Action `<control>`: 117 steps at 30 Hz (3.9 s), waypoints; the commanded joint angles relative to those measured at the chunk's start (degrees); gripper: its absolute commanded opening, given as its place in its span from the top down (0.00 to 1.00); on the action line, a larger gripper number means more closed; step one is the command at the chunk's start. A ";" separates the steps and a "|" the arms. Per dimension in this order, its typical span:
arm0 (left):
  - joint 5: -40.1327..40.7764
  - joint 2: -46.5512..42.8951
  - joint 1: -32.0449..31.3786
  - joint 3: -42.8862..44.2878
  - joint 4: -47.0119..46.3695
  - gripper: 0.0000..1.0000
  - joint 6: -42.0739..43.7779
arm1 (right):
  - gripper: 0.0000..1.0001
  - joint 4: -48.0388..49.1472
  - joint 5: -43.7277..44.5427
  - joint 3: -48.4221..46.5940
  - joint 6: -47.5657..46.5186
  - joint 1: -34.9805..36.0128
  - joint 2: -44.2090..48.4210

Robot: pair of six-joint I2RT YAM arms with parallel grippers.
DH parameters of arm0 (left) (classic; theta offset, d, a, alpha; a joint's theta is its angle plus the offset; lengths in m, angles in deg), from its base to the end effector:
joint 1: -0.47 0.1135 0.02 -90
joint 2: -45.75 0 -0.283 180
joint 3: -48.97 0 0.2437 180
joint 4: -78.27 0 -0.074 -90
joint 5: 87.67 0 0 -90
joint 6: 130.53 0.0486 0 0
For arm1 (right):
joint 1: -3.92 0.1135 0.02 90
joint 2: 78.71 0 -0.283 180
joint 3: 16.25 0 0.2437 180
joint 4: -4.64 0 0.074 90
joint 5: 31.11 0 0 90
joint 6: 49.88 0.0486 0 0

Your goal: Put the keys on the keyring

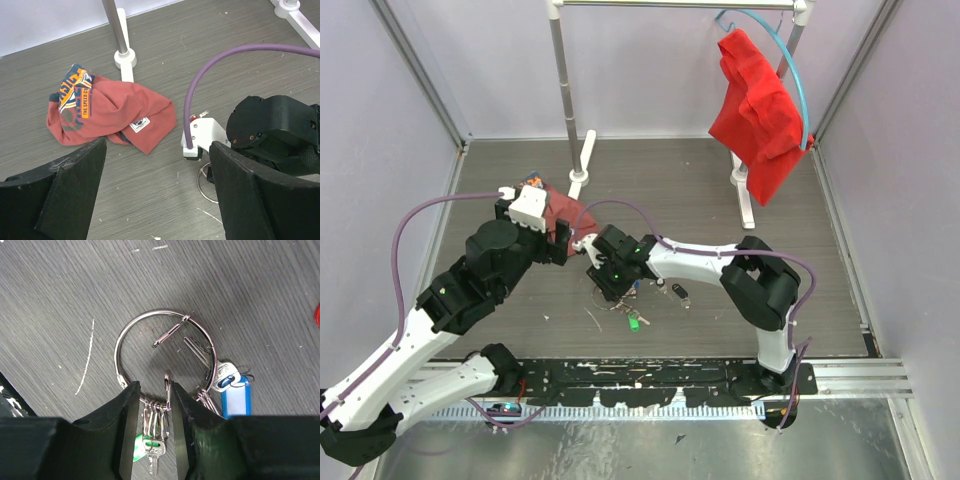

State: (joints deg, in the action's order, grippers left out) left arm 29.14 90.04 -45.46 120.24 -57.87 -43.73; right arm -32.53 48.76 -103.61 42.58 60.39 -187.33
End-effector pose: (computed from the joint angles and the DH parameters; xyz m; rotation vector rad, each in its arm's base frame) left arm 0.1179 -0.0903 0.3876 0.3611 1.8002 -0.1655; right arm 0.2145 0.3392 0.1895 -1.2805 2.3643 0.5812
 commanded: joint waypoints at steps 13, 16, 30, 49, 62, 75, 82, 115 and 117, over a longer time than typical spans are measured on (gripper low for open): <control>0.03 0.54 0.15 2.45 0.21 0.10 0.43 | 0.87 -1.19 5.83 -3.02 -0.46 1.83 -1.90; -0.17 0.53 0.20 2.79 0.44 0.10 0.30 | 0.97 -1.46 6.71 -2.62 -0.16 1.82 0.86; -7.95 0.25 0.16 3.89 -0.42 0.04 1.50 | 0.99 -1.19 12.94 -0.61 9.27 -0.08 23.56; -32.73 0.05 0.17 1.74 -22.43 0.09 1.61 | 0.99 15.37 17.62 -0.95 19.38 -0.48 44.43; -34.99 3.15 -1.63 4.35 -35.04 0.08 1.36 | 0.99 34.09 16.86 5.83 20.23 -0.49 52.19; -24.96 5.67 -18.81 8.75 -41.32 0.11 17.68 | 0.99 54.12 4.98 11.51 16.07 -0.48 56.23; -15.35 7.64 -31.49 9.45 -48.20 0.20 31.26 | 0.99 61.48 -4.83 11.45 13.72 -0.54 56.94; -5.44 16.90 -43.85 12.19 -66.82 0.70 52.37 | 0.99 63.76 -8.68 11.23 13.02 -0.48 58.35; -5.45 17.05 -44.03 12.31 -67.10 0.71 52.42 | 0.99 63.17 -8.61 11.28 12.56 -0.49 58.58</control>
State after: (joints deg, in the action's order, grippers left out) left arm 22.85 107.07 -88.80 130.12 -121.11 7.31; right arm 29.33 40.03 -91.23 56.64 59.80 -130.06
